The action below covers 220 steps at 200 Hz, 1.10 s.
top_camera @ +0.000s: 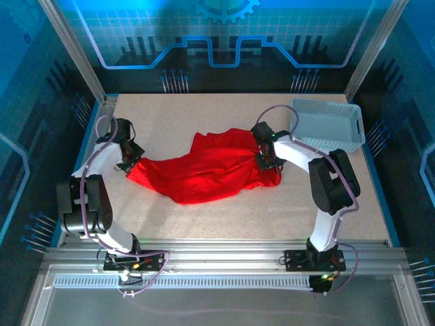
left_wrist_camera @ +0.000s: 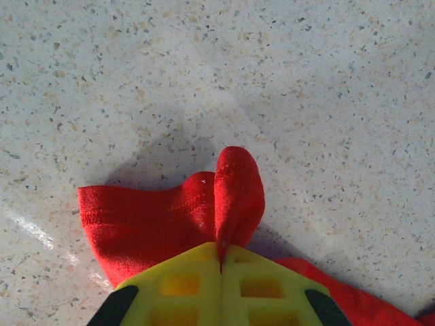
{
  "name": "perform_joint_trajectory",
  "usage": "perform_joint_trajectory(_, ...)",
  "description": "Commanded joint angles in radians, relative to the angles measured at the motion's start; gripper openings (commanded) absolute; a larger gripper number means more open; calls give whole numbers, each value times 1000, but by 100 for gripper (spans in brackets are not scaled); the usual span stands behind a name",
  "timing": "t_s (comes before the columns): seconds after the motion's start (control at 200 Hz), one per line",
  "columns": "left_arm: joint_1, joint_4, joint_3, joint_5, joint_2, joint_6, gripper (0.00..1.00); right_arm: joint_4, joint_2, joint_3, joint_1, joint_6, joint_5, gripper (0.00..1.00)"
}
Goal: Fold the inside-out t-shirt
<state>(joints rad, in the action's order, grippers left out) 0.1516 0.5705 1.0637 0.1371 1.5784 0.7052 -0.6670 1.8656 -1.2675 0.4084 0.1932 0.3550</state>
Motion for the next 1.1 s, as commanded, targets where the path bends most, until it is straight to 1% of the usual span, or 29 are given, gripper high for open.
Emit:
perform_joint_trajectory(0.0, 9, 8, 17, -21, -17, -13, 0, 34, 35, -53, -21, -4, -48, 40)
perform_joint_trajectory(0.075, 9, 10, 16, -21, -19, -13, 0, 38, 44, -66, -20, -5, -63, 30)
perform_joint_trajectory(0.105, 9, 9, 16, -20, -21, -14, 0, 34, 49, -72, -20, -2, -61, 22)
perform_joint_trajectory(0.11, 9, 10, 16, -20, -21, -15, 0, 34, 49, -72, -20, -2, -61, 22)
perform_joint_trajectory(0.125, 9, 11, 16, -21, -23, -15, 0, 27, 50, -78, -19, -2, -55, 17)
perform_joint_trajectory(0.16, 9, 12, 16, -19, -24, -14, 0, 16, 43, -82, -18, 2, -38, 10)
perform_joint_trajectory(0.24, 10, 17, 21, -19, -36, -15, 0, 6, -4, -69, -9, -2, 3, 0)
perform_joint_trajectory(0.365, 10, 17, 35, -36, -81, -11, 0, -63, -127, -72, 3, -7, 51, 0)
perform_joint_trajectory(0.455, 13, 39, 65, -49, -144, -5, 0, -115, -270, -91, 0, -5, 44, 0)
perform_joint_trajectory(0.55, 18, 63, 117, -61, -245, 8, 0, -151, -431, -121, -16, -1, 26, 0)
perform_joint_trajectory(0.69, 22, 86, 227, -64, -423, 17, 0, -176, -639, -211, -78, -3, -83, 0)
perform_joint_trajectory(0.8, 23, 92, 342, -56, -537, 18, 0, -183, -748, -318, -105, -22, -198, 0)
perform_joint_trajectory(0.955, 23, 98, 499, -60, -650, 35, 0, -195, -839, -479, -106, -29, -321, 0)
perform_joint_trajectory(1.096, 23, 97, 601, -92, -699, 43, 0, -215, -875, -595, -106, -15, -351, 0)
